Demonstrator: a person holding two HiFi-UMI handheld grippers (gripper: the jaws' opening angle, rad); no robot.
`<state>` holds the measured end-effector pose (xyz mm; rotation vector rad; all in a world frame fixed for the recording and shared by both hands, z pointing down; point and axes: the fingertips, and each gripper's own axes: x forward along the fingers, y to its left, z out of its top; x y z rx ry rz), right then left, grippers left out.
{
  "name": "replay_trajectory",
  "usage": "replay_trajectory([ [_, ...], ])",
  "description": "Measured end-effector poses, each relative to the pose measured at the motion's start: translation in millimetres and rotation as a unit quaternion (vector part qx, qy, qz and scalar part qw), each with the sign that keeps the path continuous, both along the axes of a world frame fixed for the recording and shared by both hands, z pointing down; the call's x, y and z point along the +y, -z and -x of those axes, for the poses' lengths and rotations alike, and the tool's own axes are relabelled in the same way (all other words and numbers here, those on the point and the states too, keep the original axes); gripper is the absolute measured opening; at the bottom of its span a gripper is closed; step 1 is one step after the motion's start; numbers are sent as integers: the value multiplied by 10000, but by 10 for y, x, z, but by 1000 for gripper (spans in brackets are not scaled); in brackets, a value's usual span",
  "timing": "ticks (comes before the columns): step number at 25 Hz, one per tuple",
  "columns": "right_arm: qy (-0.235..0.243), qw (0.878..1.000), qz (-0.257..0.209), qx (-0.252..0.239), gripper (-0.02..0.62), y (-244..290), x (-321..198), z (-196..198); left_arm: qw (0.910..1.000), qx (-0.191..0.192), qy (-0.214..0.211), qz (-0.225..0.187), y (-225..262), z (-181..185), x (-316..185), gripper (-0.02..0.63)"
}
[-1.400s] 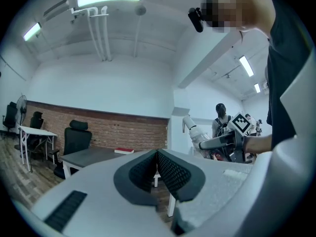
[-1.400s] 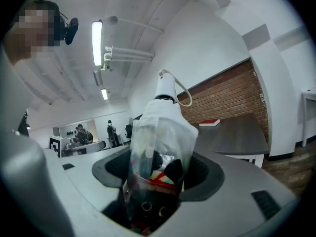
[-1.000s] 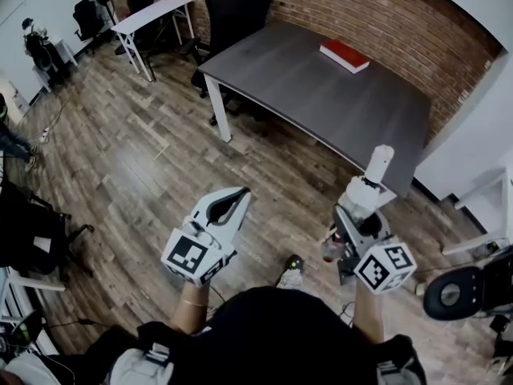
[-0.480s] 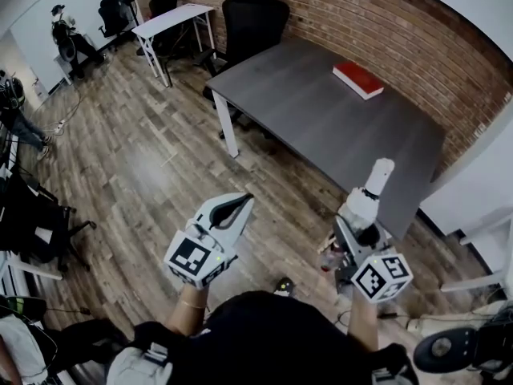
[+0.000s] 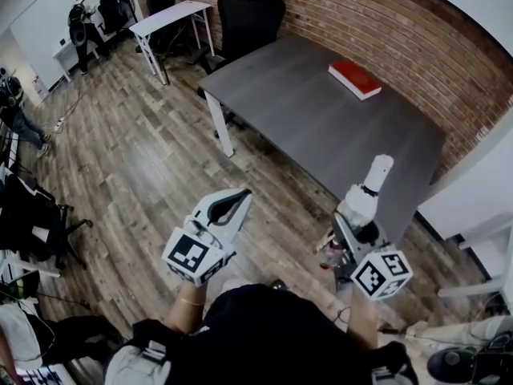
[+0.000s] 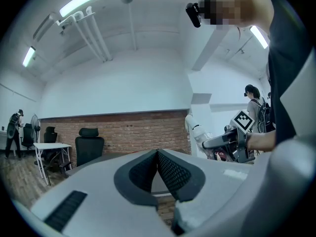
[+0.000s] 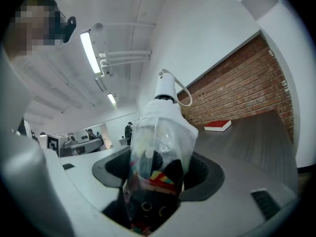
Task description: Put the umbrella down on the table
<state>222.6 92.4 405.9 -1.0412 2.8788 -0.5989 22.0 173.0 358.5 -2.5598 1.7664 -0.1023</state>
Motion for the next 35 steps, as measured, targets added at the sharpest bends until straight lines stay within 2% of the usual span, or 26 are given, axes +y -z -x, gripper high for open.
replay_trajectory([
  [10, -125, 9997, 178, 92, 287, -178, -334, 38, 9999, 45, -87, 74, -176, 86, -390, 3],
  [19, -425, 9990, 107, 48, 287, -83, -1022, 161, 9982, 98, -594, 1, -101, 151, -1340, 3],
  [30, -531, 9984, 113, 150, 287, -110, -1827, 812, 9973, 243, -696, -26, -173, 788, -2228, 3],
  [35, -708, 9969, 234, 244, 287, -211, -2147, 881, 9961, 249, -840, 99, -311, 877, -2579, 3],
])
